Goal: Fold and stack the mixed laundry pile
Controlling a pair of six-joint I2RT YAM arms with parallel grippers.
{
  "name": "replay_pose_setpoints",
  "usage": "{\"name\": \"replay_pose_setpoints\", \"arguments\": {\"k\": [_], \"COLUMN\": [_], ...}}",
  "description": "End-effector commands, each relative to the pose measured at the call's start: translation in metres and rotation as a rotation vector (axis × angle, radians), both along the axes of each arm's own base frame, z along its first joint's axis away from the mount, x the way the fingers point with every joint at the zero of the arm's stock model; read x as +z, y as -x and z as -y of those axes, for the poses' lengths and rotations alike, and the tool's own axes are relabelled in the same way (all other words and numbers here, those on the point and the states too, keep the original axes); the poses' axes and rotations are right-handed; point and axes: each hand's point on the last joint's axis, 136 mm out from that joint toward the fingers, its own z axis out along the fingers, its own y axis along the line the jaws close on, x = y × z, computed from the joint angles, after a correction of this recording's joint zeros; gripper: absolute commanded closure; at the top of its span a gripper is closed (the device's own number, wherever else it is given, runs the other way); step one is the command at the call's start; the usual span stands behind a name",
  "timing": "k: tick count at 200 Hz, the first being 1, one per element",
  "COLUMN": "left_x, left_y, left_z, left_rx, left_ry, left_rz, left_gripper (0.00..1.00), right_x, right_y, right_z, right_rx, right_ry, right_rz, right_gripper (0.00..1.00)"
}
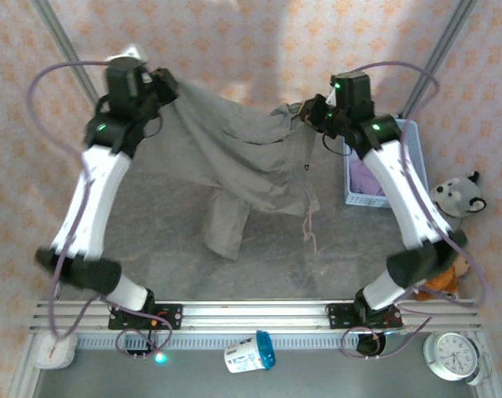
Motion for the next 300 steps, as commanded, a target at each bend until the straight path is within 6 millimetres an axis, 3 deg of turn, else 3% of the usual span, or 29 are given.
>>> {"name": "replay_pose_setpoints", "arguments": {"k": [1, 6, 19, 30, 43, 52, 57, 78, 109, 130, 151, 186, 230, 241, 255, 268, 283, 300], "left_x": [-0.100, -0.121, -0.167, -0.188, -0.196, -0.206, -0.196, -0.214, -0.250, -0.275, -0.302, -0.349, -0.399, -0.408, -0.428, -0.435, -0.435, -0.427], "left_y": [-0.047, -0.054, -0.063, -0.061, -0.052, -0.043, -0.034, -0.001, 0.055, 0.090, 0.107, 0.109, 0.101, 0.096, 0.093, 0.088, 0.081, 0.072], "left_z": [-0.017, -0.016, -0.010, -0.004, 0.000, 0.002, 0.002, 0.009, 0.041, 0.066, 0.084, 0.110, 0.100, 0.096, 0.084, 0.075, 0.065, 0.047], "left_rx": [0.063, 0.058, 0.032, 0.005, -0.013, -0.026, -0.032, -0.080, -0.217, -0.339, -0.416, -0.472, -0.390, -0.360, -0.299, -0.257, -0.223, -0.181], "left_ry": [-0.123, -0.134, -0.148, -0.136, -0.115, -0.100, -0.091, -0.046, 0.048, -0.008, -0.059, -0.062, -0.132, -0.152, -0.178, -0.174, -0.173, -0.212], "left_rz": [-0.290, -0.362, -0.503, -0.544, -0.525, -0.524, -0.497, -0.529, -0.583, -0.625, -0.674, -0.777, -0.905, -0.920, -0.985, -1.014, -1.019, -1.010], "left_gripper": [0.01, 0.00, 0.00, 0.00, 0.00, 0.00, 0.00, 0.00, 0.01, 0.04, 0.05, 0.13, 0.26, 0.31, 0.48, 0.70, 0.98, 1.00], "right_x": [-0.048, -0.060, -0.088, -0.107, -0.122, -0.134, -0.139, -0.159, -0.190, -0.215, -0.234, -0.268, -0.294, -0.299, -0.300, -0.293, -0.277, -0.251], "right_y": [-0.069, -0.076, -0.082, -0.075, -0.059, -0.044, -0.035, 0.006, 0.063, 0.086, 0.089, 0.071, 0.045, 0.040, 0.033, 0.029, 0.029, 0.036], "right_z": [0.017, 0.018, 0.019, 0.018, 0.021, 0.025, 0.027, 0.035, 0.047, 0.053, 0.050, 0.056, 0.061, 0.062, 0.060, 0.058, 0.059, 0.060], "right_rx": [-0.080, -0.077, -0.066, -0.046, -0.035, -0.034, -0.030, -0.022, -0.031, -0.060, -0.080, -0.189, -0.262, -0.270, -0.271, -0.274, -0.270, -0.233], "right_ry": [-0.067, -0.046, 0.035, 0.095, 0.159, 0.196, 0.209, 0.262, 0.314, 0.299, 0.254, 0.253, 0.289, 0.303, 0.306, 0.296, 0.300, 0.345], "right_rz": [-0.053, -0.087, -0.165, -0.210, -0.237, -0.258, -0.267, -0.303, -0.398, -0.445, -0.459, -0.492, -0.501, -0.505, -0.508, -0.496, -0.472, -0.448], "right_gripper": [0.52, 0.44, 0.35, 0.32, 0.30, 0.30, 0.30, 0.30, 0.30, 0.27, 0.23, 0.20, 0.23, 0.29, 0.58, 0.78, 0.92, 0.99]}}
